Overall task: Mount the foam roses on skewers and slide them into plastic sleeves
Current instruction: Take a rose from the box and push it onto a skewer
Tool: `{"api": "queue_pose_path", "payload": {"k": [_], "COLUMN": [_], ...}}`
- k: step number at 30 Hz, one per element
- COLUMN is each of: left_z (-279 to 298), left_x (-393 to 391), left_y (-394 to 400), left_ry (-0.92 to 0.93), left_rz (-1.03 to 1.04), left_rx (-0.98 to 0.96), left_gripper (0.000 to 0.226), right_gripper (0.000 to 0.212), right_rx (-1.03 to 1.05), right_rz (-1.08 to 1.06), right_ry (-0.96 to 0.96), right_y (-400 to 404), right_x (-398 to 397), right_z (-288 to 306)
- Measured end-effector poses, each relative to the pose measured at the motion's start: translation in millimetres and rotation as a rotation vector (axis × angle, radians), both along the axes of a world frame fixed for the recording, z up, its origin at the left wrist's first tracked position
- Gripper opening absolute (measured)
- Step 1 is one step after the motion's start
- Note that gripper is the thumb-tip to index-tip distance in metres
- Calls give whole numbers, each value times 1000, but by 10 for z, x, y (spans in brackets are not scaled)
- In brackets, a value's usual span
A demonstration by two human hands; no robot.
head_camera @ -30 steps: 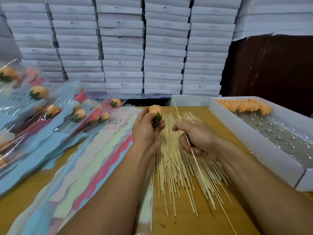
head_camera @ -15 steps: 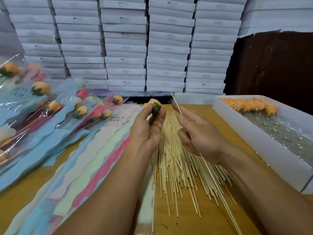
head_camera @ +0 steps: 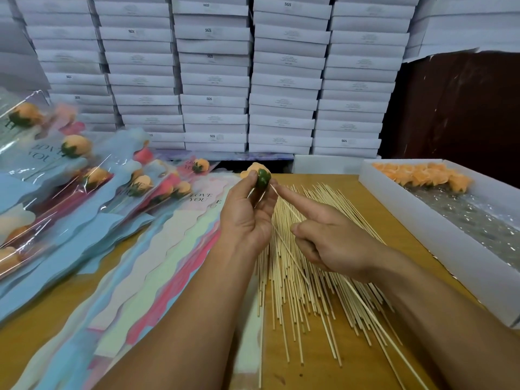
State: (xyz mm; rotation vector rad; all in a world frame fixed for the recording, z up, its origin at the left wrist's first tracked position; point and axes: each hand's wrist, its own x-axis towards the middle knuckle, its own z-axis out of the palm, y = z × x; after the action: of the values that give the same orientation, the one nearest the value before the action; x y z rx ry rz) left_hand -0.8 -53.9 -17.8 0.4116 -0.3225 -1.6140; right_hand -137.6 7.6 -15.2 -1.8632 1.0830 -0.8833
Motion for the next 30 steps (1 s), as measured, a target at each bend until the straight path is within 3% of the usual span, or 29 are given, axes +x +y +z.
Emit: {"api": "queue_pose_path", "payload": {"k": [30], "left_z": [-1], "left_x": [-1], "left_y": [14], "left_ry": [20], "left_rz": [34], "left_rx": [-36], "left_gripper": [20], "right_gripper": [71], "right_rx": [10], "right_rz": [45], "right_ry": [-14], "right_y": [26], "right_x": [-26], "right_z": [26]}}
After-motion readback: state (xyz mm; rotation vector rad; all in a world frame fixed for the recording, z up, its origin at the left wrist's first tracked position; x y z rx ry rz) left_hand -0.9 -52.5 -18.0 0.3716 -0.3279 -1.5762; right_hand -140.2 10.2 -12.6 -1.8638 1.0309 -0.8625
